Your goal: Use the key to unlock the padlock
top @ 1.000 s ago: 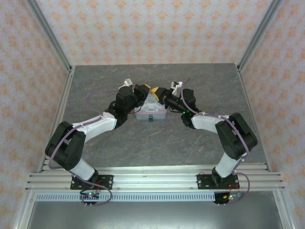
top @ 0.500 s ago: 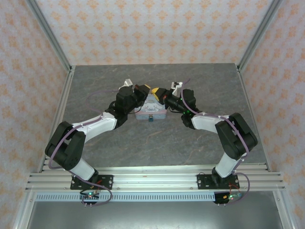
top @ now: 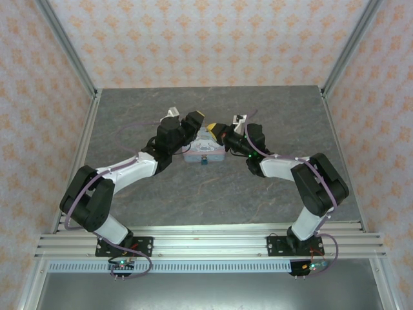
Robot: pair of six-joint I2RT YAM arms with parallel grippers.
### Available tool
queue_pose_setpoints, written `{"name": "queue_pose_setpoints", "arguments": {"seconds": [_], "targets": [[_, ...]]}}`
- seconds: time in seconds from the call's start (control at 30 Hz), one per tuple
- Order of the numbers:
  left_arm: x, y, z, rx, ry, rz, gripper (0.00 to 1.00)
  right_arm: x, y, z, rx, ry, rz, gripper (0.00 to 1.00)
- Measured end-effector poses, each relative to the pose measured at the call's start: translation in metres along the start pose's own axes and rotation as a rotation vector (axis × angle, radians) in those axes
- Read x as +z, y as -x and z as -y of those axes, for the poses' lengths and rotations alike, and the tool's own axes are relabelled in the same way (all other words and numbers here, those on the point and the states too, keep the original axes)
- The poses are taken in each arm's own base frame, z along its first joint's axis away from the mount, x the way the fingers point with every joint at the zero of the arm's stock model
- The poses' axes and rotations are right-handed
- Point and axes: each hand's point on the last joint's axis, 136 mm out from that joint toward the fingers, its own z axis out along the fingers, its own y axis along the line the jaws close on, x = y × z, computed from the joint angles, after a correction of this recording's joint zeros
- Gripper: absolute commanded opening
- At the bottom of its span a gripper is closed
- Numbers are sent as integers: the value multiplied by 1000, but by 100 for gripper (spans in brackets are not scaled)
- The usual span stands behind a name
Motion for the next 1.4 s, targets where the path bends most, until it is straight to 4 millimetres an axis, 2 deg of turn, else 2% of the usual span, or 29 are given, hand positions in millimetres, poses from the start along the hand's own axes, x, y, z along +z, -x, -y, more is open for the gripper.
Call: {"name": "queue_pose_setpoints", "arguments": {"seconds": [0.3, 0.4, 0.43, 0.47, 0.6, 0.7, 0.83, 0.93, 1.0, 1.2, 1.4], "targets": [[-12, 1, 8, 37, 7, -2, 85, -12, 3, 0, -43, -21, 12, 0], [-22, -1, 9, 80, 35, -18, 91, -19, 5, 8, -58, -52, 19, 0], [-27, -1, 8, 98, 50, -25, 99, -22, 7, 11, -63, -66, 22, 0], [-32, -3, 7, 119, 61, -35, 100, -26, 8, 16, -65, -83, 25, 0], [-54, -11, -6, 213, 129, -91, 100, -35, 11, 31, -74, -133, 27, 0], [-70, -22, -31, 286, 209, -146, 100, -39, 9, 42, -80, -168, 10, 0], [-90, -49, -74, 372, 313, -259, 100, -43, 0, 50, -96, -188, -25, 0], [-104, -65, -98, 409, 366, -319, 98, -48, -7, 53, -118, -191, -51, 0], [-111, -70, -106, 416, 377, -333, 96, -55, -13, 54, -140, -195, -67, 0], [-114, -68, -100, 371, 354, -310, 86, -68, -28, 59, -190, -194, -111, 0], [-99, -66, -83, 274, 291, -268, 67, -69, -42, 58, -219, -168, -180, 0]]}}
